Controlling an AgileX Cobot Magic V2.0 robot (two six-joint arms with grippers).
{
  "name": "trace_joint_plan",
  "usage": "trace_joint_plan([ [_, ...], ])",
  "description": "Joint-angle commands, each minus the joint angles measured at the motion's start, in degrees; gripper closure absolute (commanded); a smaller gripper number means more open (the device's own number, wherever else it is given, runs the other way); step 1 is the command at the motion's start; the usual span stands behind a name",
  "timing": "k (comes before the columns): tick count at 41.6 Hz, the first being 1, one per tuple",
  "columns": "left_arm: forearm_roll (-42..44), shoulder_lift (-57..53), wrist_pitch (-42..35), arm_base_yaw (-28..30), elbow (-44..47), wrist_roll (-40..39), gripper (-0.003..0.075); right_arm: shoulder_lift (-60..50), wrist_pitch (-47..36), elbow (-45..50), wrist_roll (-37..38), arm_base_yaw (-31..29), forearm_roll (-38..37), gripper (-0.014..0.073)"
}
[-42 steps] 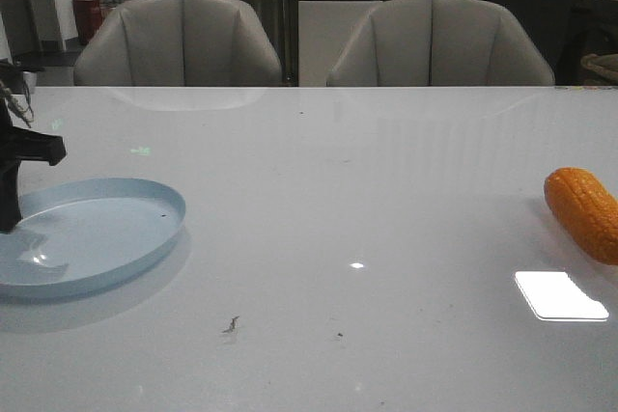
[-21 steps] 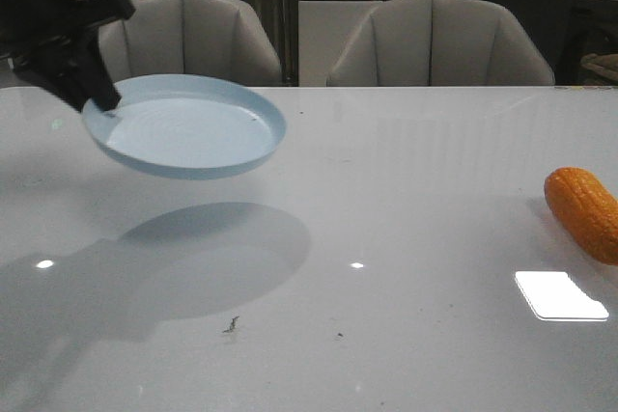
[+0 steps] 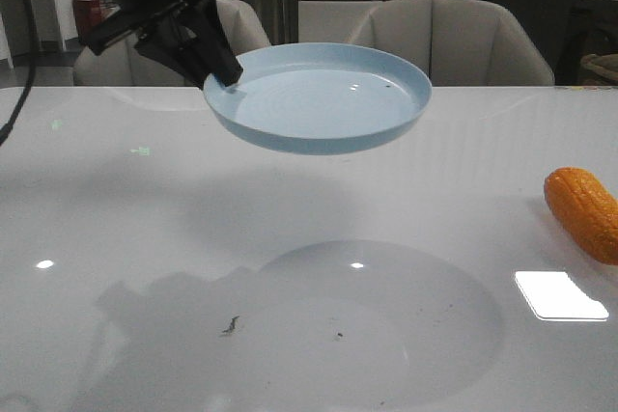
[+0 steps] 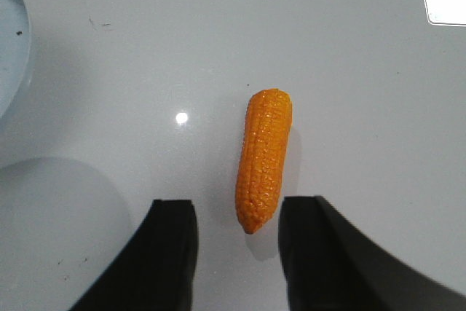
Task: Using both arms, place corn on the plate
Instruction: 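Lift the plate with the left gripper and carry it toward the table center, then set the plate down, open the left gripper and withdraw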
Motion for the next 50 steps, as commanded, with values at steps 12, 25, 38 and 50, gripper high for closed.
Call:
trace_joint_plan([
  [12, -1.94, 5.20, 3.02, -2.48, -1.88, -0.13, 0.0617, -0.35, -4.04, -2.09, -0.15, 0.03, 0.16, 0.0201],
  [25, -1.57, 7.57, 2.64, -2.48, -1.88, -0.13, 0.0617, -0.35, -4.04, -2.09, -0.15, 0.03, 0.16, 0.0201],
  [38, 2.68, 9.06, 0.68, -2.48, -1.88, 1.53, 0.0606, -0.35, -4.04, -2.09, -0.15, 0.03, 0.16, 0.0201],
  [50, 4.31, 10.46, 2.71, -2.48, -2.23, 1.54, 0.0349, -0.35, -4.09, -2.09, -0.15, 0.03, 0.16, 0.0201],
])
